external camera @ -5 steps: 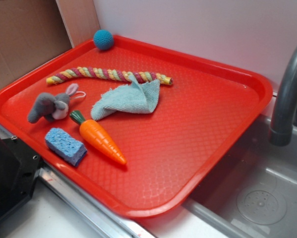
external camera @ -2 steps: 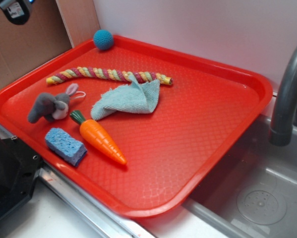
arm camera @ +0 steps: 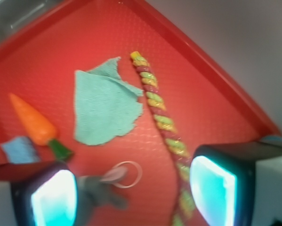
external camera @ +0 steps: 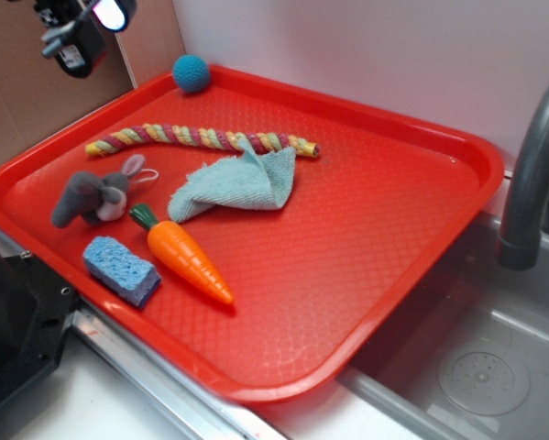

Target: Grab the multicolored rope.

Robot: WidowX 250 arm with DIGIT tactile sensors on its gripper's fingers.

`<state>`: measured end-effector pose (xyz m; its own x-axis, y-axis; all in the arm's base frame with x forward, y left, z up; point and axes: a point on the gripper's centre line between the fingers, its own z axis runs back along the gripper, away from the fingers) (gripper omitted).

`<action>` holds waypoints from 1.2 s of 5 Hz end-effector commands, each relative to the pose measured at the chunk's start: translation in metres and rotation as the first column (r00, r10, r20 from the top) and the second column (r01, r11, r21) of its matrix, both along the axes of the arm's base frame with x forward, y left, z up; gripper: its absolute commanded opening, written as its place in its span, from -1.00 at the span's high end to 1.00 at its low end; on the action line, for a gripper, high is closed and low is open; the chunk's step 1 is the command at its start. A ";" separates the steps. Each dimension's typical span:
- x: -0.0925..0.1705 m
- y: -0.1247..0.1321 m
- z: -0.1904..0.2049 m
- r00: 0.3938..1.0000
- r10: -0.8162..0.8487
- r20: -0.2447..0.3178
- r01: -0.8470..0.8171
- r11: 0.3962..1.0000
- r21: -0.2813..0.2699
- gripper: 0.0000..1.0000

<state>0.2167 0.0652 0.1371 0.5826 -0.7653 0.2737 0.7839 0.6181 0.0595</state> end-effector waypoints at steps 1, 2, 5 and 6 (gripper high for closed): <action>0.037 0.004 -0.040 0.995 -0.096 0.010 0.094 0.990 0.108 -1.00; 0.049 0.002 -0.063 0.988 -0.150 -0.029 0.153 0.983 0.105 -1.00; 0.060 -0.005 -0.115 0.976 -0.180 -0.123 0.196 0.971 0.136 -0.40; 0.058 -0.010 -0.121 0.972 -0.202 -0.121 0.218 0.965 0.146 1.00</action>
<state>0.2689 0.0691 0.0152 0.4552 -0.8858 0.0903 0.8877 0.4594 0.0311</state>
